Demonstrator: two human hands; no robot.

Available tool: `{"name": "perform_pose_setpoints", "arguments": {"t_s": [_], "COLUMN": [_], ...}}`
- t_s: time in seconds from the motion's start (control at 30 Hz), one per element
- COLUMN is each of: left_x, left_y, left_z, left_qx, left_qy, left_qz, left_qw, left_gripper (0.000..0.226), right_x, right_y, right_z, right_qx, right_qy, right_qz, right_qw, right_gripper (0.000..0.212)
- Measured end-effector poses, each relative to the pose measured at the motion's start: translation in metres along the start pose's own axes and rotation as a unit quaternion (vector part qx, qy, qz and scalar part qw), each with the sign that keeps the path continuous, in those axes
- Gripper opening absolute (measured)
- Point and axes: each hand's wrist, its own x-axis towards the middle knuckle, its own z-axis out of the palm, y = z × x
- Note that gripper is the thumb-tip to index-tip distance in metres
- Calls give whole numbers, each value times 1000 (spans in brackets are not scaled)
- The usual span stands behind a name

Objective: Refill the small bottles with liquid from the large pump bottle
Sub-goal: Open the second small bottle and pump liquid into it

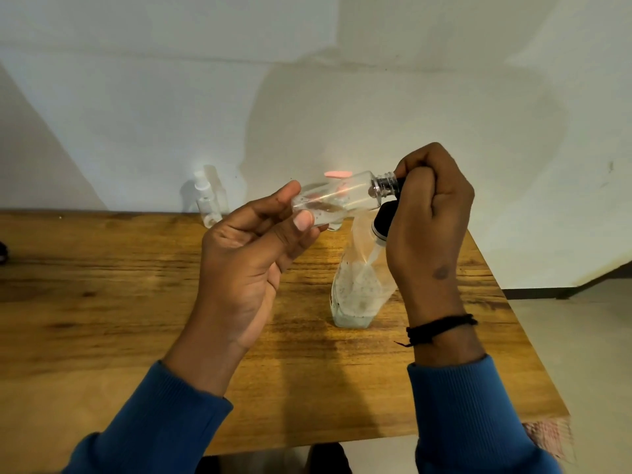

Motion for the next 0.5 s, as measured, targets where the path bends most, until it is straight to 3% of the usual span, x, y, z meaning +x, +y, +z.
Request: {"name": "perform_pose_setpoints", "arguments": {"t_s": [0.5], "left_x": [-1], "left_y": [-1], "left_z": [-4], "left_qx": [0], "left_qy": [0], "left_qz": [-4], "left_qw": [1000], "left_gripper": [40], "right_x": [2], "right_y": [-1], "right_z": [-2], "right_qx": [11], "right_qy": [-19], "right_qz": [14], "right_qw": [1000], "right_gripper": [26]}}
